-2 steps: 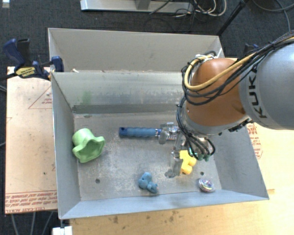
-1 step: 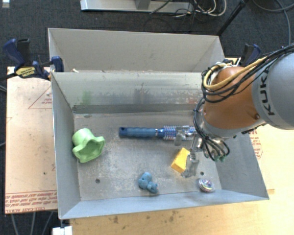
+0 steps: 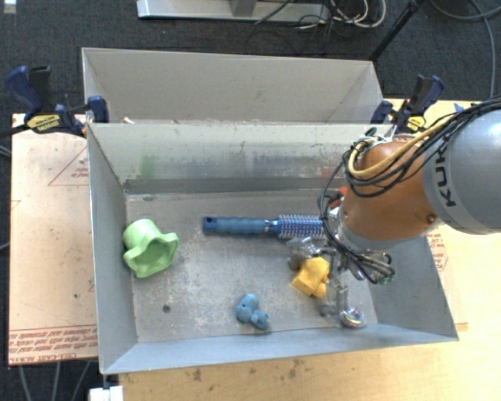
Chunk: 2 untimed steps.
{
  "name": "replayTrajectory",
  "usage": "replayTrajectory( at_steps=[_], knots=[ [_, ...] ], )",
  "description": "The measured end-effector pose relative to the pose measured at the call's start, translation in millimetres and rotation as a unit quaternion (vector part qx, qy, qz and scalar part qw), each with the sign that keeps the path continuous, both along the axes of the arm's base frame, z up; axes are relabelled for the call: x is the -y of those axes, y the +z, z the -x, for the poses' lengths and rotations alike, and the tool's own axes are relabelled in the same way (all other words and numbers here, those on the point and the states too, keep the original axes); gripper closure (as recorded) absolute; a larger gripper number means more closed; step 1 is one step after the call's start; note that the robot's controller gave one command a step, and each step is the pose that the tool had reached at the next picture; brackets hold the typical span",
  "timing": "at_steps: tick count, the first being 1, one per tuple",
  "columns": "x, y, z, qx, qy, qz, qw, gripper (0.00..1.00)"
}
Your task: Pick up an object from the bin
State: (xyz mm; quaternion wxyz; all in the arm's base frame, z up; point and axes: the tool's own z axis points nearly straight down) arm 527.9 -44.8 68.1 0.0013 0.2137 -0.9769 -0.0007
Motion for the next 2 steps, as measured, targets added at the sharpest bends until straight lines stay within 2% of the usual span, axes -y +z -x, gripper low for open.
replayTrajectory(
  at_steps=[1,2],
  knots=[
    [-1,2,-1.3,0.0020,0.000,0.000,1.0000,1.00],
    [43,1,16.7,0.0015,0.116,0.000,0.9932,1.00]
  ],
)
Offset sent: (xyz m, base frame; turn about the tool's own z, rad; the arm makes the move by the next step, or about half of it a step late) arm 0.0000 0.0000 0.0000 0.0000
